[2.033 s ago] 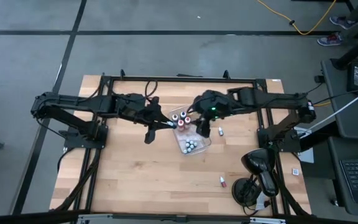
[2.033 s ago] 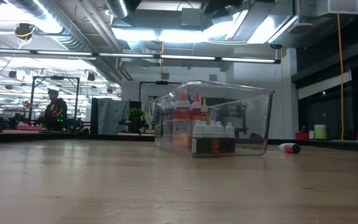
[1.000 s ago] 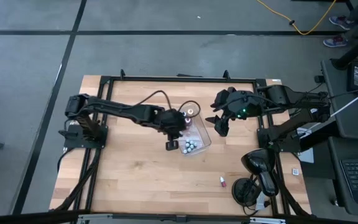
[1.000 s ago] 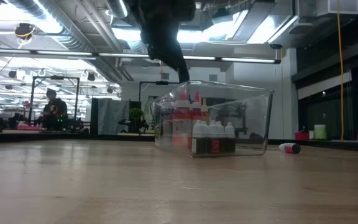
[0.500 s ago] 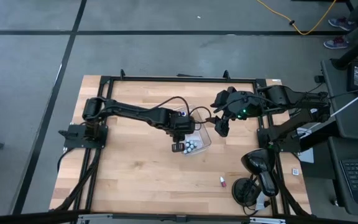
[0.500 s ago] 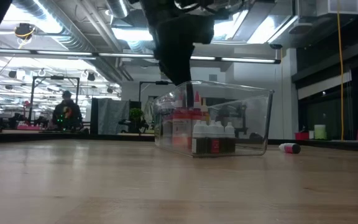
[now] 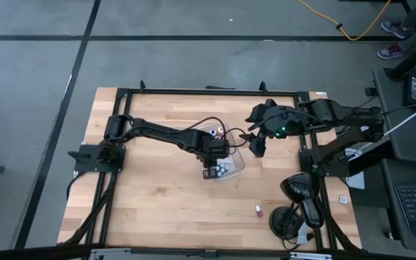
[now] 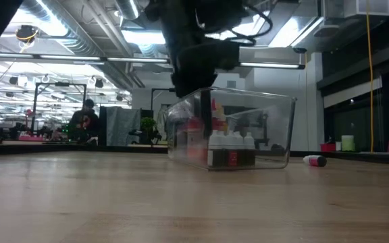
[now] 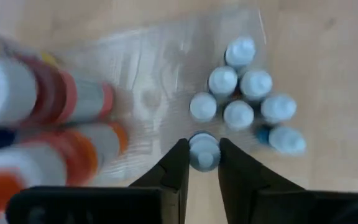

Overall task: Pick & Place food coloring
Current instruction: Put the small blue food coloring bottle into the bottom of the bin

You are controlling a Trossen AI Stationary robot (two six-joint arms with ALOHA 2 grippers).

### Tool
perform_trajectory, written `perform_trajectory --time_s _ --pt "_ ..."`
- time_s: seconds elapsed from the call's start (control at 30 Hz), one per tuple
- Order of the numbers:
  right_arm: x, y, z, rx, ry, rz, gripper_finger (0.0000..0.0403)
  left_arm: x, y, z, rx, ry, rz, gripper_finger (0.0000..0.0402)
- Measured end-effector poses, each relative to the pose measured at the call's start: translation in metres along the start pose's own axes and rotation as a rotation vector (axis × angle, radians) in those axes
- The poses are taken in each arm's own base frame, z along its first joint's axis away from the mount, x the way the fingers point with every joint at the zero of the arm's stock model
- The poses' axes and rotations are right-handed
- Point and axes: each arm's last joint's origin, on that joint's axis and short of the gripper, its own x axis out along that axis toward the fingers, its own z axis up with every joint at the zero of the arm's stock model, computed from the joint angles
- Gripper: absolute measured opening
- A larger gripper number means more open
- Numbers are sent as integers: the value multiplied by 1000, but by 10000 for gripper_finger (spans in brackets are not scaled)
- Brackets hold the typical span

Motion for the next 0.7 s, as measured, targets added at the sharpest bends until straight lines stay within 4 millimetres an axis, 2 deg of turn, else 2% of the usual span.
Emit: perform_trajectory --time_s 0.17,0.7 --pt "0 0 -1 -3 8 -6 296 11 -1 -1 -7 18 -3 58" --pt "0 -1 -2 -28 15 -14 296 13 7 -2 -20 40 6 58"
